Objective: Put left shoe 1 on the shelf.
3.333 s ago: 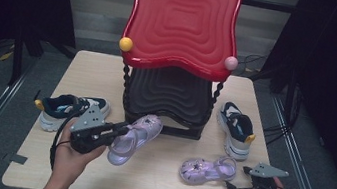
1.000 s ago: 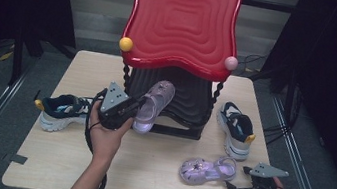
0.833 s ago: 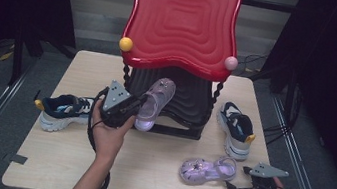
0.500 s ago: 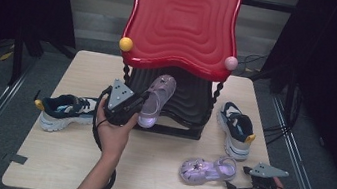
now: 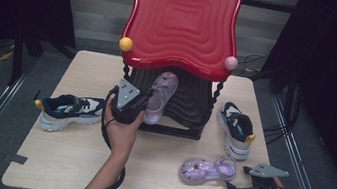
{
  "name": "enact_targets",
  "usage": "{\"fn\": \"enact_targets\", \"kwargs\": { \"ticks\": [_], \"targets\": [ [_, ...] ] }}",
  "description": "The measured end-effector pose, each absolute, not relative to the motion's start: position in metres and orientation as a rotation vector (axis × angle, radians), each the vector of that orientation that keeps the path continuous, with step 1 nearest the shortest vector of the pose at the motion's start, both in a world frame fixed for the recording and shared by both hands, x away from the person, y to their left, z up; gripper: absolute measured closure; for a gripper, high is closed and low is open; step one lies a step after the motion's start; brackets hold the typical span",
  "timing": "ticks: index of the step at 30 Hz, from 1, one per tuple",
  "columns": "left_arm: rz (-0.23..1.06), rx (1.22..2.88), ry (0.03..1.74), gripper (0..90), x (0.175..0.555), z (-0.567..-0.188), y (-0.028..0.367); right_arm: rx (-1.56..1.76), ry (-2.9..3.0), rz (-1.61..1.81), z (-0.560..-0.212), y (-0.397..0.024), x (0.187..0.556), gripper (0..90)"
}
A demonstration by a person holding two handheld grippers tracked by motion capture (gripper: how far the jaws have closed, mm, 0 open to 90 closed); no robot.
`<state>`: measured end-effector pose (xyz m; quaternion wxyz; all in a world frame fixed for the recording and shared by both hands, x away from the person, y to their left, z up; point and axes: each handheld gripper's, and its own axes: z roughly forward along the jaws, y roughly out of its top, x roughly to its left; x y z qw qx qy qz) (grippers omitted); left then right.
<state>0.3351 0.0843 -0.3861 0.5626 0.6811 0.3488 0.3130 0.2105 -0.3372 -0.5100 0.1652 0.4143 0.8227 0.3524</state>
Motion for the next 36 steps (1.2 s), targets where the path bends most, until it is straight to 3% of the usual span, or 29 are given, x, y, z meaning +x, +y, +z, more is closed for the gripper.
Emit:
{"fn": "enact_targets", "kwargs": {
  "ticks": [36],
  "targets": [
    [0.869, 1.484, 0.868, 83.2, 0.362, -0.395, 0.053, 1.181, 2.344, 1.003, -0.510, -0.337, 0.210, 9.8]
  ]
}}
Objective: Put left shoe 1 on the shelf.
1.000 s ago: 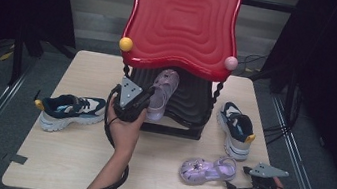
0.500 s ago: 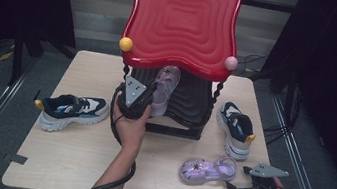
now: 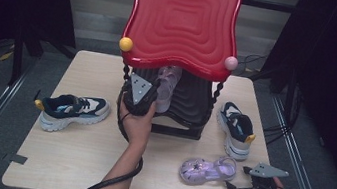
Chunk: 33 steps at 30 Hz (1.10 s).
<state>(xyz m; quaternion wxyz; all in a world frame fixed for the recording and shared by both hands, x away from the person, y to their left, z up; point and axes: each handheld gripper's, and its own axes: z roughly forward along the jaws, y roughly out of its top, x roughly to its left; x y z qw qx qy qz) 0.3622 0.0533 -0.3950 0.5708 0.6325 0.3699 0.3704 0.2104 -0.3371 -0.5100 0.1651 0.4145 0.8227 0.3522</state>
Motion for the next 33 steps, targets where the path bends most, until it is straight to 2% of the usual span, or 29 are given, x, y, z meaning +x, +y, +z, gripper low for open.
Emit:
{"fn": "enact_targets", "kwargs": {
  "ticks": [23, 33],
  "targets": [
    [1.000, 1.418, 0.917, 81.8, 0.375, -0.405, 0.040, 1.180, 2.343, 1.001, -0.510, -0.337, 0.210, 9.9],
    [0.954, 1.489, 0.910, 77.6, 0.371, -0.409, 0.039, 1.174, 2.345, 1.004, -0.510, -0.337, 0.210, 9.9]
  ]
}}
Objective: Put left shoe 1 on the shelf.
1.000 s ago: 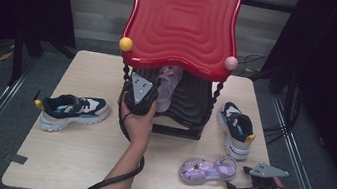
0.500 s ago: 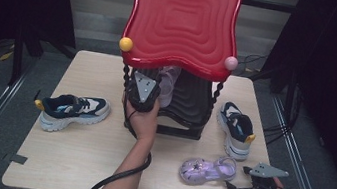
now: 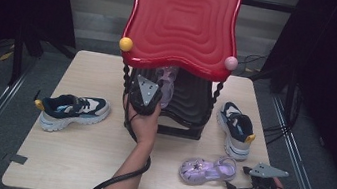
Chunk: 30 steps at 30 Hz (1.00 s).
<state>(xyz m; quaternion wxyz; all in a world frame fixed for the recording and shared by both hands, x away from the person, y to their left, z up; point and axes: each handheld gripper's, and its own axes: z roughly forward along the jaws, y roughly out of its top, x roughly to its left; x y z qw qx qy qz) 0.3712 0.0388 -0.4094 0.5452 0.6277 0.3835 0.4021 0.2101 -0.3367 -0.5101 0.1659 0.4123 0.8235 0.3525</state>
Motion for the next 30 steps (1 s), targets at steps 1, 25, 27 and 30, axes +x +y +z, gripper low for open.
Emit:
{"fn": "enact_targets", "kwargs": {
  "ticks": [1, 25, 27, 30],
  "targets": [
    [0.941, 1.499, 0.910, 77.5, 0.371, -0.409, 0.040, 1.174, 2.345, 1.004, -0.510, -0.337, 0.210, 9.9],
    [0.936, 1.619, 0.890, 65.0, 0.365, -0.397, 0.049, 1.173, 2.347, 1.005, -0.510, -0.337, 0.210, 9.8],
    [0.945, 1.632, 0.884, 64.5, 0.364, -0.394, 0.050, 1.174, 2.347, 1.005, -0.510, -0.337, 0.210, 9.8],
    [0.935, 1.646, 0.869, 63.6, 0.361, -0.392, 0.052, 1.174, 2.347, 1.005, -0.510, -0.337, 0.210, 9.8]
  ]
}}
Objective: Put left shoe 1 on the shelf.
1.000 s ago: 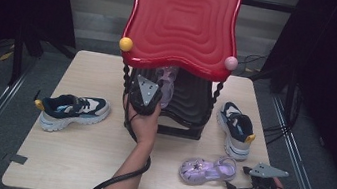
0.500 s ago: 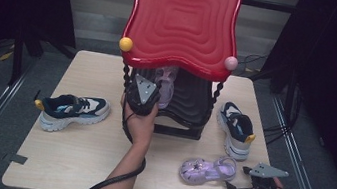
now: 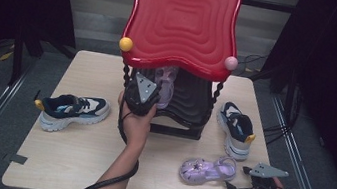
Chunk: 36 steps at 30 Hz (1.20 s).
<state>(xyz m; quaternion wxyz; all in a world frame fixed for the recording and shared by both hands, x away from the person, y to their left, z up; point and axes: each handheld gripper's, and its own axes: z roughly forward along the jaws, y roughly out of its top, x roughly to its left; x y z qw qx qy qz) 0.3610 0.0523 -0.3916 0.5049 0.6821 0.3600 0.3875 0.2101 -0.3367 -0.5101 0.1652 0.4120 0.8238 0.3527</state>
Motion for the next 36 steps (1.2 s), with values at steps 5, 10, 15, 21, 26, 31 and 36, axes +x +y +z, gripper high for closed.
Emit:
{"fn": "enact_targets", "kwargs": {
  "ticks": [5, 10, 15, 21, 26, 31, 36],
  "targets": [
    [0.877, 1.670, 0.859, 62.1, 0.357, -0.389, 0.058, 1.174, 2.347, 1.005, -0.510, -0.337, 0.210, 9.8],
    [0.858, 1.699, 0.842, 60.8, 0.352, -0.385, 0.063, 1.174, 2.347, 1.005, -0.510, -0.337, 0.210, 9.8],
    [0.827, 1.722, 0.830, 59.6, 0.347, -0.382, 0.069, 1.174, 2.347, 1.005, -0.510, -0.337, 0.210, 9.8],
    [0.779, 1.776, 0.805, 57.0, 0.340, -0.385, 0.077, 1.174, 2.347, 1.005, -0.510, -0.337, 0.210, 9.8],
    [0.687, 1.807, 0.794, 55.2, 0.339, -0.389, 0.085, 1.174, 2.347, 1.005, -0.510, -0.337, 0.210, 9.8],
    [0.650, 1.822, 0.800, 52.4, 0.339, -0.394, 0.091, 1.174, 2.347, 1.005, -0.510, -0.337, 0.210, 9.8],
    [0.603, 1.840, 0.799, 45.9, 0.336, -0.399, 0.097, 1.174, 2.347, 1.005, -0.510, -0.337, 0.210, 9.8]
  ]
}}
